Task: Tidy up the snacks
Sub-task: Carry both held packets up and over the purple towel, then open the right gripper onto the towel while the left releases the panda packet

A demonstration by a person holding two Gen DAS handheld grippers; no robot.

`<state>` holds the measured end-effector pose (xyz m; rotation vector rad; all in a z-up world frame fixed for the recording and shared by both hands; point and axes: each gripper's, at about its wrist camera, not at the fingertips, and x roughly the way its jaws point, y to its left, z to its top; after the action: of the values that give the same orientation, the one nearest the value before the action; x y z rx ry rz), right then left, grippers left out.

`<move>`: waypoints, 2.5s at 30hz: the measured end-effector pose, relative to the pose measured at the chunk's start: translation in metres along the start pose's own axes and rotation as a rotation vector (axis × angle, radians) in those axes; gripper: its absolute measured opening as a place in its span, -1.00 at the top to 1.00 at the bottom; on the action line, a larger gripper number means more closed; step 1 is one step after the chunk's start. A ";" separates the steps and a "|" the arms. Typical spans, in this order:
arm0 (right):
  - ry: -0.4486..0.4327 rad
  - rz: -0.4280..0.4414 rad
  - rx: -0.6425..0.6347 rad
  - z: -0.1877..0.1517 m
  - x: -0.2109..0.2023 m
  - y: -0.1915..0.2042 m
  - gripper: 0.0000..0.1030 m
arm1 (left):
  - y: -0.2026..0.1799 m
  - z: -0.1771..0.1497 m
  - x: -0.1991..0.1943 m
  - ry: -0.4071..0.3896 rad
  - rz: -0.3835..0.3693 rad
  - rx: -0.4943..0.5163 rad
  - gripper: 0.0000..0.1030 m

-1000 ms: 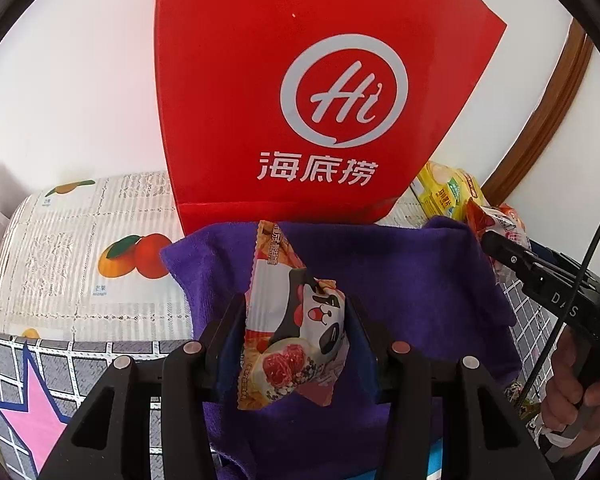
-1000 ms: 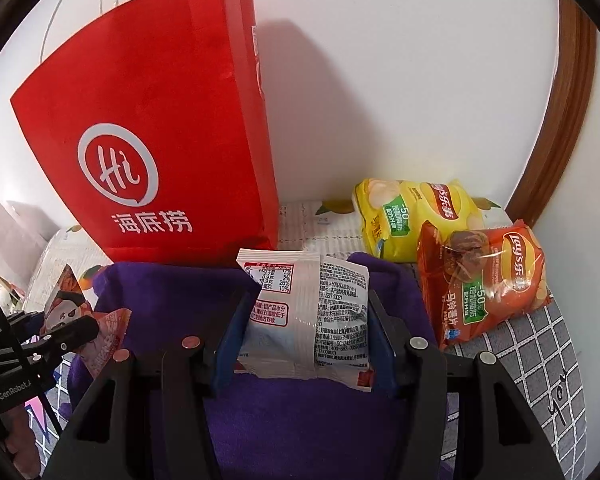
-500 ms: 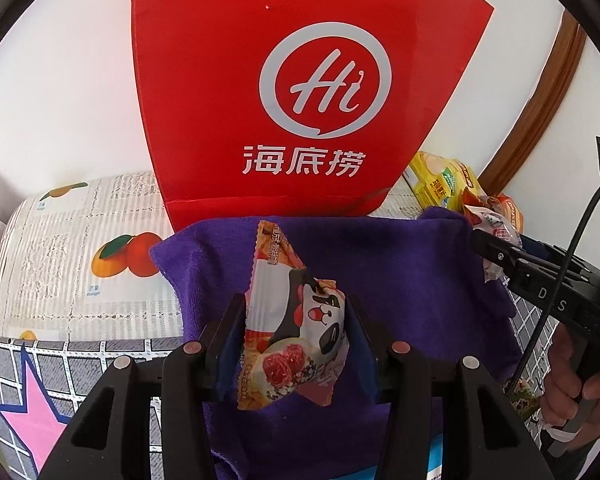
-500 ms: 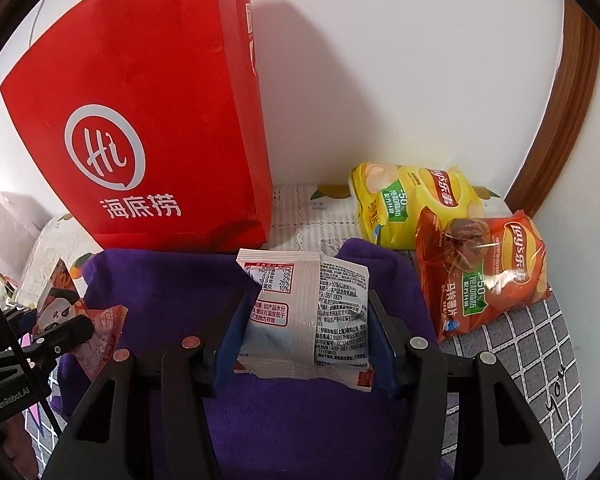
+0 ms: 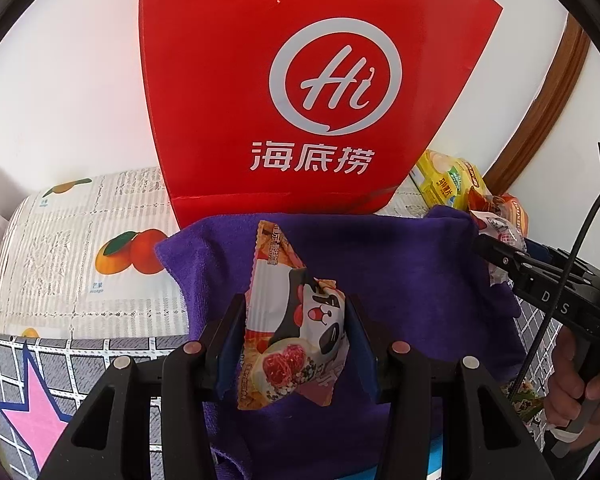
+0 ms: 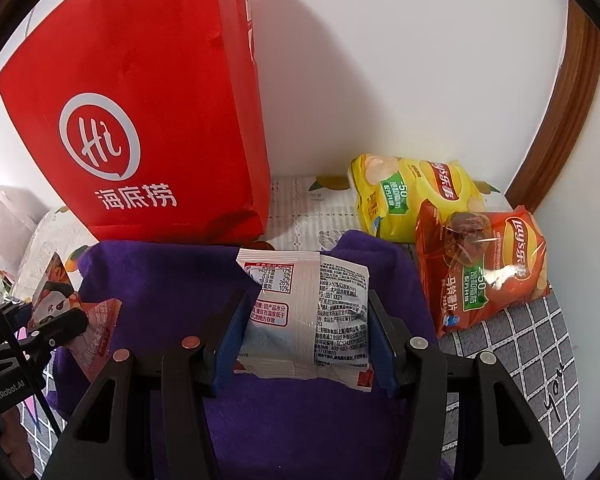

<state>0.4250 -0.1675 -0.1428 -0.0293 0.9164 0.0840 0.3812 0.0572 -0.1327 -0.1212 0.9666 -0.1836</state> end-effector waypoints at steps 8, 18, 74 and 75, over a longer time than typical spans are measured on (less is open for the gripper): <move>-0.004 -0.004 0.007 0.001 -0.002 -0.002 -0.09 | 0.000 0.000 0.000 0.004 0.002 -0.001 0.10; 0.004 -0.013 0.009 0.001 -0.002 -0.004 -0.09 | 0.001 0.000 0.001 0.007 -0.001 -0.007 0.10; 0.160 0.004 -0.031 -0.011 0.039 0.014 -0.42 | -0.018 -0.003 0.015 0.071 -0.007 0.028 -0.25; 0.156 0.000 -0.035 -0.010 0.037 0.014 -0.42 | -0.017 -0.003 0.014 0.069 -0.008 0.025 -0.25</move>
<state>0.4384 -0.1515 -0.1785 -0.0692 1.0711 0.0991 0.3847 0.0374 -0.1419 -0.0963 1.0321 -0.2081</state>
